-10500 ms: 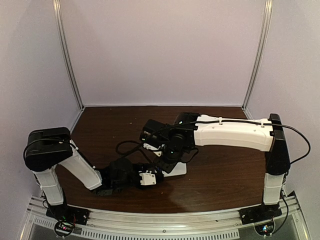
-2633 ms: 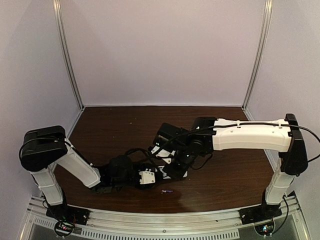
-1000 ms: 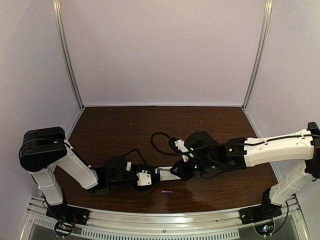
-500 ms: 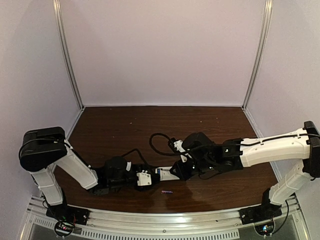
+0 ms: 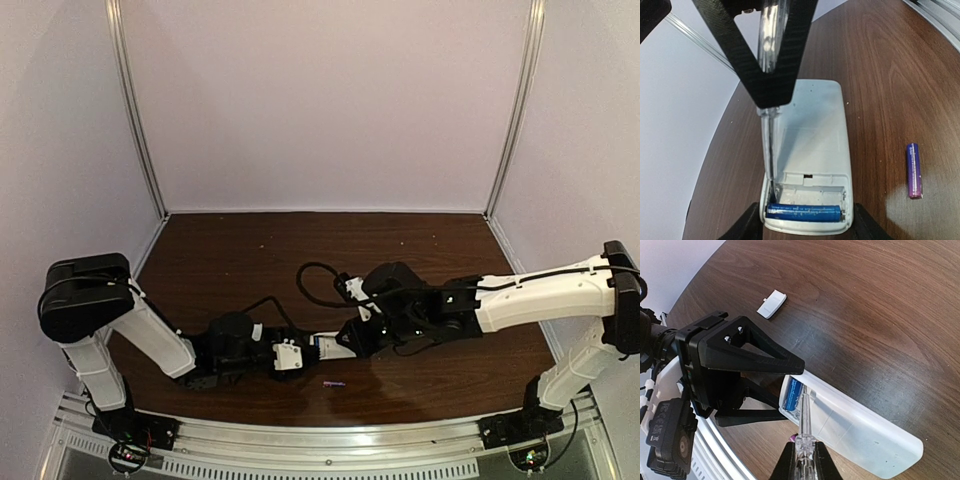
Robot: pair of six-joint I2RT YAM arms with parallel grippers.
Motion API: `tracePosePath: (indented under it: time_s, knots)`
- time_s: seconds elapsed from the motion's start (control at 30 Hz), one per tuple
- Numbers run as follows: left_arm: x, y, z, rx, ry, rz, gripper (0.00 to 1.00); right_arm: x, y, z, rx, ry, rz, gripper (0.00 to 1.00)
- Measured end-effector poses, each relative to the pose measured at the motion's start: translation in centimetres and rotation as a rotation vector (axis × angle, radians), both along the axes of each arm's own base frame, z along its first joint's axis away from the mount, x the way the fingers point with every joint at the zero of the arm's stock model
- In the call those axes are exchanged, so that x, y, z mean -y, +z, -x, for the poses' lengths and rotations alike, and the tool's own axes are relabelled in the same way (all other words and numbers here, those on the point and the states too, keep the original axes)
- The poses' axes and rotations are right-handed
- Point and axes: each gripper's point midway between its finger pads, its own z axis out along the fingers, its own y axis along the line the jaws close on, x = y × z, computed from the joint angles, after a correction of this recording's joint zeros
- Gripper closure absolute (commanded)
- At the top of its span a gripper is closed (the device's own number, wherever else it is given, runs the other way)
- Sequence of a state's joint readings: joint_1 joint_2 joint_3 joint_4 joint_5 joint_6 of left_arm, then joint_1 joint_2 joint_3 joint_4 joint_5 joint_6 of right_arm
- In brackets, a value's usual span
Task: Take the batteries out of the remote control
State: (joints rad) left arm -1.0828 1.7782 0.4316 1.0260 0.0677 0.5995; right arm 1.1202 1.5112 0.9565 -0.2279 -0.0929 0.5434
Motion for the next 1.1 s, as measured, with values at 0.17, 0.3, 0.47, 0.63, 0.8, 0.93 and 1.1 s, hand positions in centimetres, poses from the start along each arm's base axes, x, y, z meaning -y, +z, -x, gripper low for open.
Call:
tracePosePath:
  time_s: [0.17,0.3,0.47,0.63,0.8,0.93,1.1]
  knots:
    - [-0.1,0.0,-0.1,-0.001,0.002,-0.001,1.0,-0.1,-0.1,0.0,0.006,0.025,-0.01,1.0]
    - [-0.2,-0.2,0.0,-0.003,0.002,-0.006,1.0,-0.1,-0.4,0.0,0.01,0.046,-0.015,1.0]
    - [-0.3,-0.4,0.1,-0.006,0.002,-0.01,1.0,-0.1,-0.7,-0.1,0.013,0.063,-0.031,1.0]
    - [-0.4,-0.6,0.2,-0.01,-0.002,-0.016,1.0,0.0,-1.3,0.2,0.017,0.098,-0.05,1.0]
    - [-0.5,-0.7,0.3,-0.013,-0.006,-0.019,1.0,0.0,-1.7,0.8,0.02,0.145,-0.061,1.0]
    - [-0.5,-0.8,0.4,-0.014,-0.007,-0.02,1.0,0.0,-1.8,0.8,0.029,0.156,-0.066,1.0]
    - [-0.6,-0.8,0.3,-0.015,-0.005,-0.021,1.0,-0.1,-1.9,0.7,0.045,0.162,-0.074,1.0]
